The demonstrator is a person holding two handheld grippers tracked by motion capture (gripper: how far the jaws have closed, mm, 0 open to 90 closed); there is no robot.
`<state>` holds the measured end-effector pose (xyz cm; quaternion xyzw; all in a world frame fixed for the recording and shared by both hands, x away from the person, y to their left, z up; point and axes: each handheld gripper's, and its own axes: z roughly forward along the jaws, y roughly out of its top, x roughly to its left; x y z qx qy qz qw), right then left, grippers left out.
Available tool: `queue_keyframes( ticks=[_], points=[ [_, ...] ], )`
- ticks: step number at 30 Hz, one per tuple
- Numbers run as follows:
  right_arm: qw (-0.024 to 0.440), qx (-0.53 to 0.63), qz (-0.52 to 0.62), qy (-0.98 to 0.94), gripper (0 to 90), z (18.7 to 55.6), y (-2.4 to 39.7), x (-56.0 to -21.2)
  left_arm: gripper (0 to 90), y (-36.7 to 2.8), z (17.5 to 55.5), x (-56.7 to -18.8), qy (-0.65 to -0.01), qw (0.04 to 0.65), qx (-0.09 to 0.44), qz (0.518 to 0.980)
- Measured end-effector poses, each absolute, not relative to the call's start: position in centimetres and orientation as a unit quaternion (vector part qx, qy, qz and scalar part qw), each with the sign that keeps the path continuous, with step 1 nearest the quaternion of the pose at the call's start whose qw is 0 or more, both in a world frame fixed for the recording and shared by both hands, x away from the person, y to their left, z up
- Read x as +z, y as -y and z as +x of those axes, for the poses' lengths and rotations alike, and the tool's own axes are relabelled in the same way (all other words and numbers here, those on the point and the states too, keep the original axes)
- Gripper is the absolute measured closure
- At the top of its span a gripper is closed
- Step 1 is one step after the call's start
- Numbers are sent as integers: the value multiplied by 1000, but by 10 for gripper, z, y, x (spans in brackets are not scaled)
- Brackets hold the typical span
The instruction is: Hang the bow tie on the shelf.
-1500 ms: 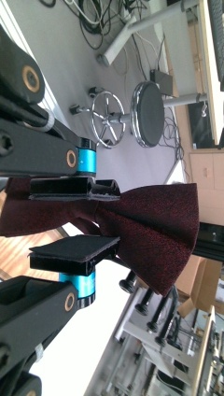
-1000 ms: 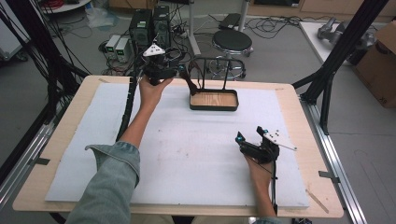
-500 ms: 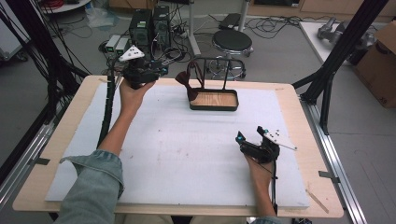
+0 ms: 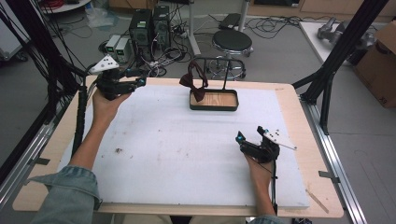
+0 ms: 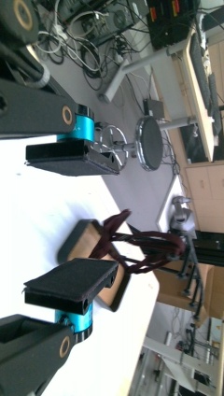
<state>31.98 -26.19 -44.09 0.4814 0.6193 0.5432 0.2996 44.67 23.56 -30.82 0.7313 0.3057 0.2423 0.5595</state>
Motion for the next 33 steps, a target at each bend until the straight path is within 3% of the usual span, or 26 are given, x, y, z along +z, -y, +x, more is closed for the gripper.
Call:
queue_keyframes(
  ticks=[10,33],
  points=[
    [300,541,483,-620,118,320,262,-441,356,-264,407,-322,-323,540,243,738],
    [299,539,488,-618,118,320,263,-441,264,-289,339,-379,-337,507,224,761]
  ],
)
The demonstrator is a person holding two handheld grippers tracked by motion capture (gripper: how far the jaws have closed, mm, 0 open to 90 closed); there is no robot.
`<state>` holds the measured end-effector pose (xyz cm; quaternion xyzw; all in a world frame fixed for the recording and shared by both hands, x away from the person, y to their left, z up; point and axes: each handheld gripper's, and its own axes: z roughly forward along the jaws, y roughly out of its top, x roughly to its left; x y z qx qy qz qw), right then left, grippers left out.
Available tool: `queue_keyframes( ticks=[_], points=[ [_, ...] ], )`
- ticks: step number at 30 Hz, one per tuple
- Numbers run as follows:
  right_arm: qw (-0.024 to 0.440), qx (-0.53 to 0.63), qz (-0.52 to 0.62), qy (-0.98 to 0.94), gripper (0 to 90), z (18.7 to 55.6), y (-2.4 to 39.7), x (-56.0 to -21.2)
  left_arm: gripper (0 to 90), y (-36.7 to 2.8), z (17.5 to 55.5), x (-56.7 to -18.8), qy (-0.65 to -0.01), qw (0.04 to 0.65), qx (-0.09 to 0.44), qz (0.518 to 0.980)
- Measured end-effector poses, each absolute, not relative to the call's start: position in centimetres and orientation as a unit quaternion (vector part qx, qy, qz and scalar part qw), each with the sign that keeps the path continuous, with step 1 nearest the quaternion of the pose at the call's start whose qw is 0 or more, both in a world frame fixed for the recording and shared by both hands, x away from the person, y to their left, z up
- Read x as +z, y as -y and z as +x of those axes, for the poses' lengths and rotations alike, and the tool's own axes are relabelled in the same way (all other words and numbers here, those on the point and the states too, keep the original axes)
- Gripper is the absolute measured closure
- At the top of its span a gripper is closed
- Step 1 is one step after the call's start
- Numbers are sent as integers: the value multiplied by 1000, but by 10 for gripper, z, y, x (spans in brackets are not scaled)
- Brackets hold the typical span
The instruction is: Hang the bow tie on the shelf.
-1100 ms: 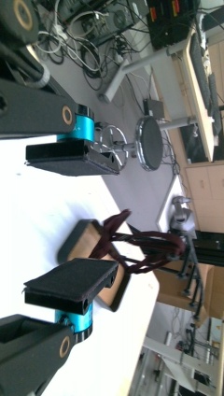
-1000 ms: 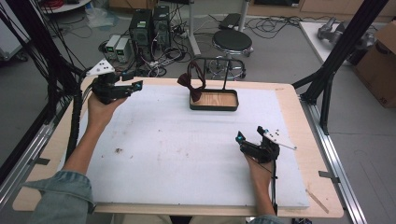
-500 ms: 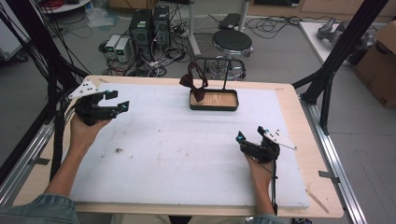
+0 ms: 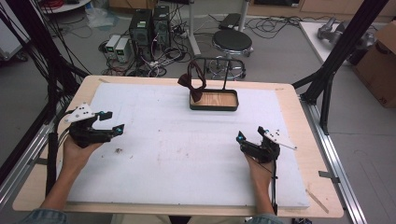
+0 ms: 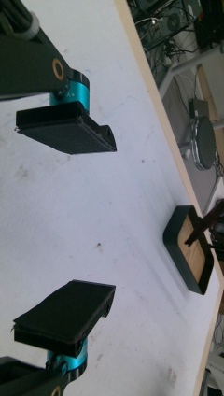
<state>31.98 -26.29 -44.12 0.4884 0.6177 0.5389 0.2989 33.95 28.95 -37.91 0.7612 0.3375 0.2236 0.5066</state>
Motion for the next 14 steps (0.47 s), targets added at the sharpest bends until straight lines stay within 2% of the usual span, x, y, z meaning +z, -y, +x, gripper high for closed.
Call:
queue_keyframes(
  ticks=[14],
  points=[
    [301,537,487,-620,118,319,261,-441,249,-278,340,-414,-372,461,201,780]
  ],
)
